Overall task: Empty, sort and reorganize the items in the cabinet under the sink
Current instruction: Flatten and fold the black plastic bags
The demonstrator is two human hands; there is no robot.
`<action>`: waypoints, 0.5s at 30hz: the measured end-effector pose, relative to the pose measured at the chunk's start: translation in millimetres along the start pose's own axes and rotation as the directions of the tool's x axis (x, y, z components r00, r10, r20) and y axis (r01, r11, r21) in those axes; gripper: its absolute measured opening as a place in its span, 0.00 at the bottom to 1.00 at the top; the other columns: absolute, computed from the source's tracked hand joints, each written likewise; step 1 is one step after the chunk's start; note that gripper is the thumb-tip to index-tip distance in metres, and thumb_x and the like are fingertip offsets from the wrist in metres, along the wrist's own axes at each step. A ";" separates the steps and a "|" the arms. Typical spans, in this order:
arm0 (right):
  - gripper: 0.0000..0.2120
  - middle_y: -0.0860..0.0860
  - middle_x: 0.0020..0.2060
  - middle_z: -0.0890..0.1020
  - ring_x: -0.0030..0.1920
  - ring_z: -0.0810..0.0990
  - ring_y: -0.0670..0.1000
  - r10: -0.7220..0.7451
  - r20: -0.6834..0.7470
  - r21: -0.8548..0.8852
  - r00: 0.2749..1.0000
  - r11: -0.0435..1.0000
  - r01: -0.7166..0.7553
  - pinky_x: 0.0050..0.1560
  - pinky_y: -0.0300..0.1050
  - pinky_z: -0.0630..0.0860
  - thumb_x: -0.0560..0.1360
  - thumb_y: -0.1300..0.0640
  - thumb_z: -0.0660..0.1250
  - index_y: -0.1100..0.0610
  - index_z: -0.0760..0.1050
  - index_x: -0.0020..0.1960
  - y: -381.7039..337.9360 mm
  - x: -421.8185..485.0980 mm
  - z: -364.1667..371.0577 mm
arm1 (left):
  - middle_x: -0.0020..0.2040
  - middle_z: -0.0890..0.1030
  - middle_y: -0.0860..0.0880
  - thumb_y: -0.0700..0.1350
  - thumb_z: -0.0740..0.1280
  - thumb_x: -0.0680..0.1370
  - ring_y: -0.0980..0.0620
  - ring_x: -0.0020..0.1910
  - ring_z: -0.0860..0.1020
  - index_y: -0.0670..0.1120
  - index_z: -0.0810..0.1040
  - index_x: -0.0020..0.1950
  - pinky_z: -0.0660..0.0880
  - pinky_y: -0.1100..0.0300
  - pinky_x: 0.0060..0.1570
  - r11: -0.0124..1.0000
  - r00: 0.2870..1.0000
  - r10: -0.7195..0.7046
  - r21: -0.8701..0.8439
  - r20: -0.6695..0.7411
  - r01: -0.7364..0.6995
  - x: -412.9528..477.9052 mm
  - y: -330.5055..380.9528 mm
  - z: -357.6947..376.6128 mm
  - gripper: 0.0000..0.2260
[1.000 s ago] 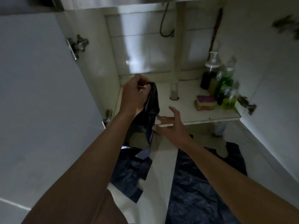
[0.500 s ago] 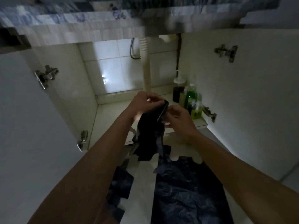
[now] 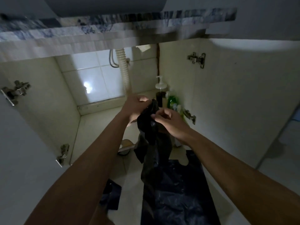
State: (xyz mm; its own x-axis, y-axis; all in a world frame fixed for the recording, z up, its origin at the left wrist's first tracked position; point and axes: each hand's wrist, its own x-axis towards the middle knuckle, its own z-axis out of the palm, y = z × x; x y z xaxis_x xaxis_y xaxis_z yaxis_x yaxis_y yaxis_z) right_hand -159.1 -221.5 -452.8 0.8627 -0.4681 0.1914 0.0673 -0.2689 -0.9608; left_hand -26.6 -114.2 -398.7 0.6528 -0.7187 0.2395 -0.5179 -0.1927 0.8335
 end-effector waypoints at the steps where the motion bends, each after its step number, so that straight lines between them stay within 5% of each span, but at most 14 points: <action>1: 0.09 0.53 0.41 0.82 0.45 0.82 0.50 0.008 -0.029 0.010 1.000 1.000 -0.008 0.46 0.44 0.75 0.78 0.51 0.70 0.58 0.79 0.48 0.3 2.0 -5.5 | 0.45 0.85 0.46 0.47 0.68 0.78 0.47 0.48 0.84 0.42 0.84 0.49 0.79 0.52 0.48 0.999 1.000 0.011 -0.032 0.001 -0.011 1.4 5.0 5.1 0.10; 5: 0.08 0.55 0.41 0.82 0.44 0.82 0.56 0.147 -0.119 0.172 0.982 0.977 -0.125 0.41 0.48 0.79 0.79 0.54 0.68 0.57 0.77 0.44 -6.2 5.1 -33.1 | 0.52 0.82 0.53 0.61 0.64 0.78 0.54 0.52 0.81 0.50 0.78 0.60 0.77 0.59 0.47 0.943 0.989 -0.045 -0.321 0.141 0.088 -7.1 25.1 16.6 0.19; 8: 0.08 0.57 0.42 0.82 0.40 0.82 0.55 0.219 -0.159 0.285 0.963 0.944 -0.168 0.35 0.44 0.78 0.80 0.54 0.66 0.57 0.74 0.45 -11.5 7.5 -57.6 | 0.60 0.77 0.55 0.64 0.73 0.69 0.58 0.57 0.77 0.54 0.69 0.68 0.76 0.60 0.48 0.978 0.960 0.007 -0.203 0.278 0.052 -16.1 17.7 30.4 0.32; 11: 0.08 0.52 0.37 0.80 0.33 0.81 0.50 0.236 -0.203 0.311 0.950 0.936 -0.166 0.30 0.41 0.76 0.81 0.55 0.64 0.56 0.72 0.45 -15.1 7.1 -77.0 | 0.55 0.81 0.54 0.55 0.76 0.71 0.56 0.52 0.80 0.53 0.74 0.63 0.80 0.54 0.52 0.998 0.991 -0.022 0.055 0.134 0.014 -12.7 0.8 53.4 0.24; 15: 0.08 0.53 0.41 0.80 0.39 0.80 0.53 0.257 -0.282 0.198 0.924 0.958 -0.206 0.33 0.43 0.77 0.81 0.52 0.63 0.56 0.72 0.48 -7.3 1.7 -100.8 | 0.45 0.84 0.51 0.46 0.72 0.75 0.54 0.42 0.83 0.50 0.81 0.52 0.81 0.57 0.44 0.996 0.993 -0.090 0.002 -0.077 0.090 -3.4 0.0 64.2 0.07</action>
State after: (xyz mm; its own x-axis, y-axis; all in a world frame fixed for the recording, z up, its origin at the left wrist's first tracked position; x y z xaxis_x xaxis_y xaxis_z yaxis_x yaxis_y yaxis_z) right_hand -208.6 -305.2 -425.2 0.6737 -0.7389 -0.0134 -0.0142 0.0052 -0.9999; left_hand -64.3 -154.6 -431.4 0.7375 -0.6447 0.2012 -0.4576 -0.2580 0.8509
